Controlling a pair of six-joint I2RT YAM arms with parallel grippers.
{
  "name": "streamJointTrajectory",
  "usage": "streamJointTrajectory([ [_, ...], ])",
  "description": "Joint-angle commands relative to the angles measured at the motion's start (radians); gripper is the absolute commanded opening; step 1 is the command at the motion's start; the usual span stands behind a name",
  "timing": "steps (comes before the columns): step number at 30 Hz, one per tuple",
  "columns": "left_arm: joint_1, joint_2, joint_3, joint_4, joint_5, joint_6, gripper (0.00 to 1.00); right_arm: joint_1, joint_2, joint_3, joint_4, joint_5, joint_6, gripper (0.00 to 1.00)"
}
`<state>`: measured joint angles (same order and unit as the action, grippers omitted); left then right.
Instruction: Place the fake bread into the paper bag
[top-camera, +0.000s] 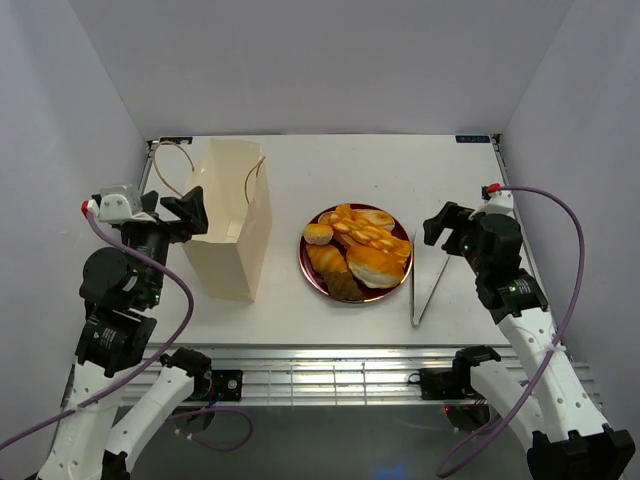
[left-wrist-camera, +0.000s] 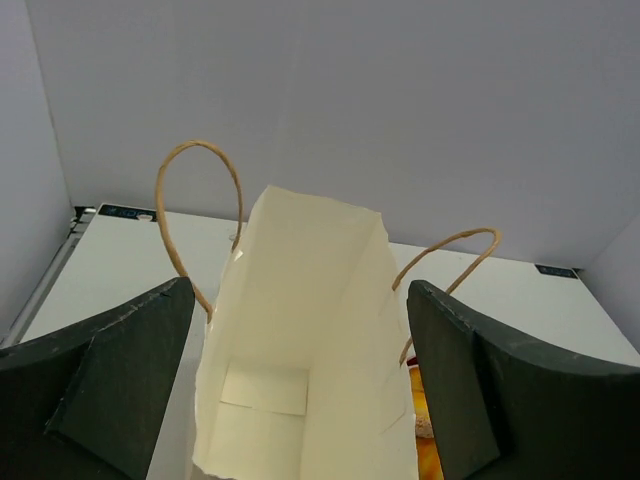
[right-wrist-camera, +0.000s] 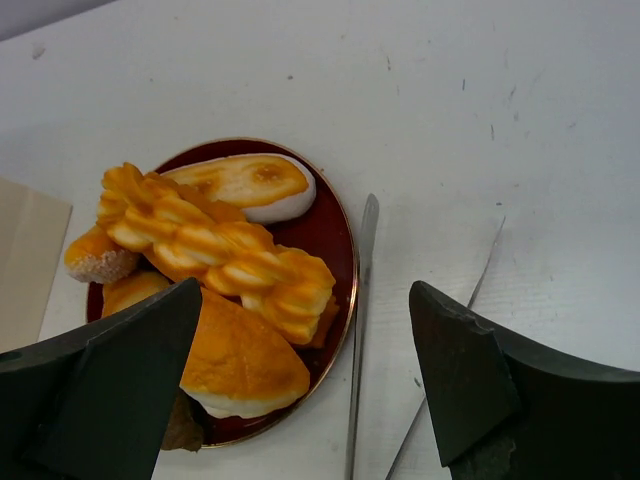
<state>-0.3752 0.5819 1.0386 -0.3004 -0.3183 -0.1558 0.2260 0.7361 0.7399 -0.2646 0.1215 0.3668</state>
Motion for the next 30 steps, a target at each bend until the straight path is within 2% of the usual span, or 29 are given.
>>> streamJointTrajectory([
  [1, -0.004, -0.042, -0.011, -0.042, -0.085, -0.010, 0.98, 0.004, 0.009, -0.017, -0.073, 0.032, 0.030, 0.90],
  [5, -0.004, -0.074, -0.087, 0.003, -0.107, -0.016, 0.98, 0.003, -0.081, -0.101, 0.014, 0.000, 0.034, 0.90],
  [7, -0.004, -0.067, -0.112, 0.009, -0.108, -0.016, 0.98, 0.003, -0.128, -0.149, 0.053, 0.010, 0.109, 0.90],
  [9, -0.004, -0.050, -0.123, 0.003, -0.126, -0.007, 0.98, 0.003, -0.187, -0.206, 0.097, -0.040, 0.052, 0.90],
  [12, -0.004, -0.050, -0.144, 0.010, -0.159, -0.002, 0.98, 0.004, -0.138, -0.097, -0.068, 0.030, 0.034, 0.90],
  [13, -0.004, -0.071, -0.172, 0.026, -0.154, 0.001, 0.98, 0.004, -0.086, -0.065, -0.178, 0.065, 0.023, 0.90],
  [15, -0.004, -0.089, -0.195, 0.066, -0.137, 0.007, 0.98, 0.004, -0.052, -0.025, -0.251, 0.151, 0.017, 0.90],
  [22, -0.004, -0.160, -0.255, 0.101, -0.103, 0.030, 0.98, 0.007, -0.084, -0.120, -0.297, 0.122, 0.032, 0.90],
  [30, -0.004, -0.211, -0.282, 0.104, -0.116, 0.030, 0.98, 0.087, 0.048, -0.109, -0.311, 0.110, 0.044, 0.90],
])
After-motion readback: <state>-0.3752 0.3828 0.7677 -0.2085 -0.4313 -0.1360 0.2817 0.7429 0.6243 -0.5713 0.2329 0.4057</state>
